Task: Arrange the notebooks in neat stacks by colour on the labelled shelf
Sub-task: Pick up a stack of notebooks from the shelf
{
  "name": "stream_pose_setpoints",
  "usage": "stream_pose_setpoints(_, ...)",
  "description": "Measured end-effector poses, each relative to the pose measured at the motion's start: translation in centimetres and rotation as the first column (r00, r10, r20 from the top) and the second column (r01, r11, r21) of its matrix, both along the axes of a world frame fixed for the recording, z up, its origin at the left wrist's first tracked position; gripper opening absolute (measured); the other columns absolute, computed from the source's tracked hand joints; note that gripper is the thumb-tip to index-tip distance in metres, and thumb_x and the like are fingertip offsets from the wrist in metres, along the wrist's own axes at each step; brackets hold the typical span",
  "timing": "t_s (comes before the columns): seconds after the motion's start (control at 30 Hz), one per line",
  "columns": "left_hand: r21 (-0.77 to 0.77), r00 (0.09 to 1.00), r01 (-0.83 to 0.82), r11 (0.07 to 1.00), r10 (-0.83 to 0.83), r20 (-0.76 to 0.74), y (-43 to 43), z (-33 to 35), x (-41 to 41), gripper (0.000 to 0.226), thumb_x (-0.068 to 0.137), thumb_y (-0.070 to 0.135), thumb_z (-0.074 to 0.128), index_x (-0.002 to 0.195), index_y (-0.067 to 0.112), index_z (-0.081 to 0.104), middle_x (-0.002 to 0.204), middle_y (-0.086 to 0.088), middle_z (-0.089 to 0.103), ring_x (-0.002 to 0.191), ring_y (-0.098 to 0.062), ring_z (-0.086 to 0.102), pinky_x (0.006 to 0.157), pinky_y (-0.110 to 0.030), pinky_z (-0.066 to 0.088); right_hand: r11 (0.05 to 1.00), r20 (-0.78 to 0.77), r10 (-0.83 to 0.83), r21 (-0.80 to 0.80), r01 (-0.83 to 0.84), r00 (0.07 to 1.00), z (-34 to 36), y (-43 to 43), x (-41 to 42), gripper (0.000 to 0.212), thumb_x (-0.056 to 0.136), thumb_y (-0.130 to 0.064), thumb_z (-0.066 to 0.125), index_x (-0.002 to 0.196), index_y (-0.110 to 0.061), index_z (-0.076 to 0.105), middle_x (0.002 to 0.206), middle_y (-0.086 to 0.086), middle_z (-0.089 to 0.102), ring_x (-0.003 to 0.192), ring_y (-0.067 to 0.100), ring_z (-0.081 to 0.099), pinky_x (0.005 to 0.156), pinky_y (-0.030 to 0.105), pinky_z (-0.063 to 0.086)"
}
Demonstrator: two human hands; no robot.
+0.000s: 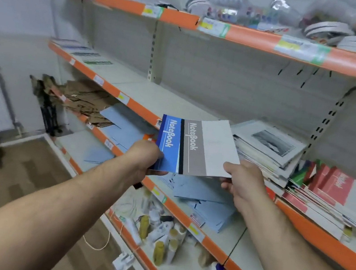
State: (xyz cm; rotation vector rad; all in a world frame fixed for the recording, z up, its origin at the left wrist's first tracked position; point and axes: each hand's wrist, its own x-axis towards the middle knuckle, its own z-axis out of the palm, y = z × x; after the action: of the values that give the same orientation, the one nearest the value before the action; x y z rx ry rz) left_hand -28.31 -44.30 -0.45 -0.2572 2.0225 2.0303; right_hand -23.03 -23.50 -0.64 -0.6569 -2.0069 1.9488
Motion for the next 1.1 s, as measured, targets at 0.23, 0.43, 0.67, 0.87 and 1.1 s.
stream_pose_setpoints(0.23,-0.02,0.992,-0.122,0.992,0.122,0.011,-10.6,-1.0,-6.5,0.014,0.098,-0.002,0.048,0.092,0.01,0.051,0.102,-0.013,0.062,0.088,-0.028,0.066,0.047,-0.03,0.055,0.992,-0.009,0.11,-0.063,-0.11,0.994,0.1,-10.5,-7.5,0.02,0.094,0.004,0.051,0.087,-0.012,0.061,0.075,0.009,0.064,0.053,0.017,0.051,0.041,0.023,0.04)
stream_pose_setpoints(0.43,0.007,0.974,-0.225,0.974,0.225,0.016,-19.1,-1.6,-10.7,0.015,0.097,-0.005,0.047,0.091,0.008,0.05,0.093,-0.013,0.062,0.073,-0.026,0.066,0.044,-0.03,0.057,0.974,-0.009,0.201,-0.108,-0.201,0.979,-0.7,-18.6,-13.8,0.015,0.096,0.001,0.051,0.096,-0.009,0.061,0.079,0.01,0.065,0.057,0.018,0.054,0.042,0.023,0.043)
stream_pose_setpoints(0.67,-0.019,0.94,-0.337,0.941,0.337,0.048,-26.7,-3.3,-14.7,0.016,0.096,-0.004,0.045,0.091,0.009,0.052,0.097,-0.013,0.067,0.078,-0.025,0.068,0.046,-0.028,0.056,0.941,0.023,0.324,-0.111,-0.32,0.946,-2.0,-26.3,-20.2,0.016,0.097,0.001,0.049,0.096,-0.009,0.062,0.082,0.008,0.066,0.06,0.017,0.052,0.049,0.025,0.043)
stream_pose_setpoints(0.87,-0.058,0.902,-0.421,0.905,0.425,0.082,-30.9,-4.8,-20.5,0.011,0.096,-0.003,0.045,0.096,0.005,0.053,0.099,-0.016,0.068,0.077,-0.028,0.071,0.055,-0.033,0.06,0.915,0.042,0.395,-0.112,-0.389,0.918,-3.1,-30.3,-27.5,0.016,0.099,-0.001,0.05,0.093,-0.012,0.06,0.084,0.007,0.066,0.062,0.017,0.054,0.051,0.026,0.043)
stream_pose_setpoints(1.1,-0.071,0.848,-0.519,0.852,0.523,0.085,-34.6,-3.3,-30.0,0.012,0.098,-0.001,0.047,0.092,0.009,0.049,0.1,-0.017,0.067,0.084,-0.03,0.069,0.042,-0.026,0.054,0.864,0.03,0.49,-0.146,-0.482,0.871,-3.2,-34.0,-39.5,0.015,0.098,-0.002,0.05,0.104,-0.007,0.062,0.082,0.009,0.066,0.058,0.016,0.053,0.045,0.023,0.043)
